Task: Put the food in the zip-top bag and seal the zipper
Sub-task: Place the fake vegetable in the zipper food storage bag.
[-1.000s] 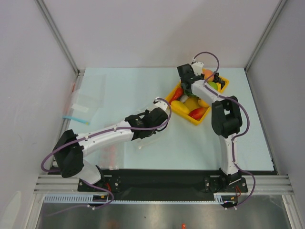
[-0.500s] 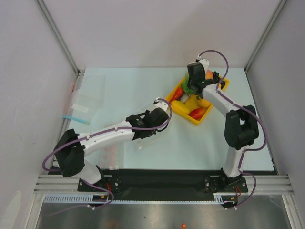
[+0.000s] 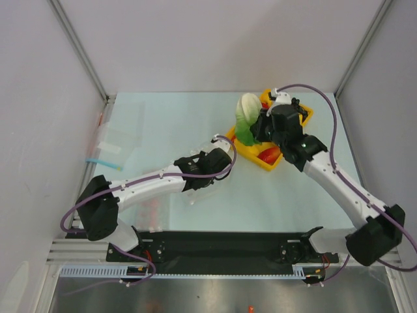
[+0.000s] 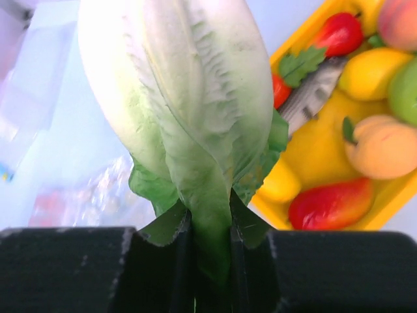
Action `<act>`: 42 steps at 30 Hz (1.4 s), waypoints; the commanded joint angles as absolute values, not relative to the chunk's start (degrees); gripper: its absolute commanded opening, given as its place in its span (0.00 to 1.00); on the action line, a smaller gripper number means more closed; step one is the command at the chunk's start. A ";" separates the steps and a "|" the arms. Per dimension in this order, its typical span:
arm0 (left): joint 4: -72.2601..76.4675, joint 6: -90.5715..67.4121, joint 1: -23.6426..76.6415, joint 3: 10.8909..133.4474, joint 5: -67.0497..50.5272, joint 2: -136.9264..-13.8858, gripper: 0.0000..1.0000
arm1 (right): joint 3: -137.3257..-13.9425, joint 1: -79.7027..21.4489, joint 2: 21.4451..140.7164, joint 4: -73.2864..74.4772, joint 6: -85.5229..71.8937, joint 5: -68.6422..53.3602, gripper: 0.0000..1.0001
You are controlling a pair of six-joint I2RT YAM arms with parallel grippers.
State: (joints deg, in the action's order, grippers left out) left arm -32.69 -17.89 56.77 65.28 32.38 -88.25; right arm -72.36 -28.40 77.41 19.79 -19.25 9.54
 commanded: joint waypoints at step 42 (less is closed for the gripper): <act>-19.34 -12.31 58.09 59.85 26.29 -76.20 0.00 | -40.96 -35.86 79.27 0.62 -26.27 -36.11 0.00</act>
State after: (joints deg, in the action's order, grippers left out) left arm -22.87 -15.29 56.07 59.66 27.59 -78.15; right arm -38.70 -36.42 78.54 4.05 -24.67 -32.49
